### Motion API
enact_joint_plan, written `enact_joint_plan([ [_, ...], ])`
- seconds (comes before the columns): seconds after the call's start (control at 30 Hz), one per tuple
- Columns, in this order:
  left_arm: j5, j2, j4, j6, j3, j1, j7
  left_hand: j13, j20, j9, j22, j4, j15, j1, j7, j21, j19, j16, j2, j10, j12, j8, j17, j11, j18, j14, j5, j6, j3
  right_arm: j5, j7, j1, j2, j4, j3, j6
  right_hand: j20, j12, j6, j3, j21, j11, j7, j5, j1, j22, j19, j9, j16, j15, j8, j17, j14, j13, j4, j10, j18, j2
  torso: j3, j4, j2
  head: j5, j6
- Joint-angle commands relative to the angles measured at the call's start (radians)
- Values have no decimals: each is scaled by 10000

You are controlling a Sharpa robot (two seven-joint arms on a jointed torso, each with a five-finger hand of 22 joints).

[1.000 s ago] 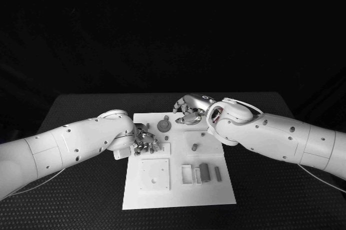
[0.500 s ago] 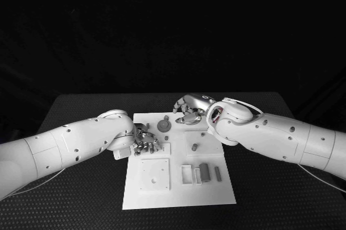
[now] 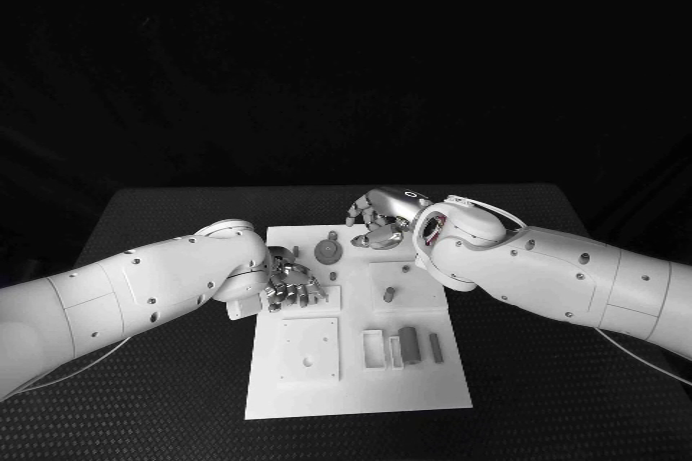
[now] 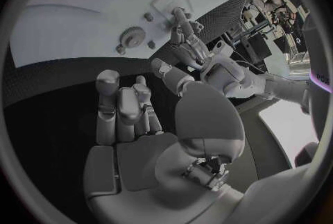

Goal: Assemble the parts on the task board

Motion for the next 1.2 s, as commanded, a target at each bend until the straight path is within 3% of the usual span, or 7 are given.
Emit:
enact_joint_plan([
  [0.03, -21, -14, -27, 1, -74, -99, -153, 21, -78, 24, 193, -91, -1, 126, 77, -39, 0, 67, 236, -86, -22, -71, -6, -10, 229, -56, -49, -8, 88, -83, 41, -2, 9, 0, 4, 100, -65, 15, 3, -11, -45, 55, 58, 34, 7, 165, -26, -12, -50, 42, -45, -1, -15, -14, -50, -37, 837, 73, -4, -1, -4, -3, -6],
  [0.27, 174, -28, -20, -6, -72, -100, -86, 38, -55, 93, 206, -816, 10, 983, 93, 1, 9, 84, 869, -95, -10, -94, -12, 4, 214, -68, -42, -14, 382, -83, 45, -2, 21, -7, 4, 104, -65, 16, 2, -11, -46, 56, 59, 34, 5, 165, -26, -13, -49, 43, -47, 6, -12, -15, -49, -37, 837, 78, -2, 0, -5, 3, -13],
  [0.37, 245, -36, -13, -98, -68, -100, -11, 40, -55, 107, 210, -956, 14, 1398, 102, 12, 8, 86, 1005, -102, -11, -115, -17, 12, 214, -71, -38, -35, 517, -82, 47, -2, 22, -13, 4, 107, -65, 17, 1, -9, -46, 56, 59, 34, 6, 165, -25, -13, -50, 43, -48, 5, -12, -16, -49, -37, 837, 86, -4, -1, -3, 5, -13],
  [0.53, 275, -35, -34, -211, -65, -101, 116, 58, -19, 119, 213, -948, 56, 2148, 155, 51, -16, 109, 1098, -115, 8, -200, -18, 61, 182, -84, -48, -98, 514, -81, 49, -2, 31, -23, 3, 117, -64, 18, 0, -10, -47, 57, 59, 34, 4, 165, -24, -14, -49, 43, -49, 12, -8, -17, -48, -37, 837, 93, -3, -4, -2, 10, -7],
  [1.2, 363, -104, -104, -804, -7, -101, 343, 69, -7, 132, 209, -936, 67, 2277, 165, 69, -21, 126, 1125, -107, 23, -232, -17, 70, 175, -79, -49, -97, 356, -81, 51, -3, 25, -34, 3, 119, -61, 21, -4, -18, -49, 59, 62, 32, -16, 166, -21, -16, -49, 45, -54, 19, -5, -20, -39, -37, 837, 102, 1, -7, 2, 15, 5],
])
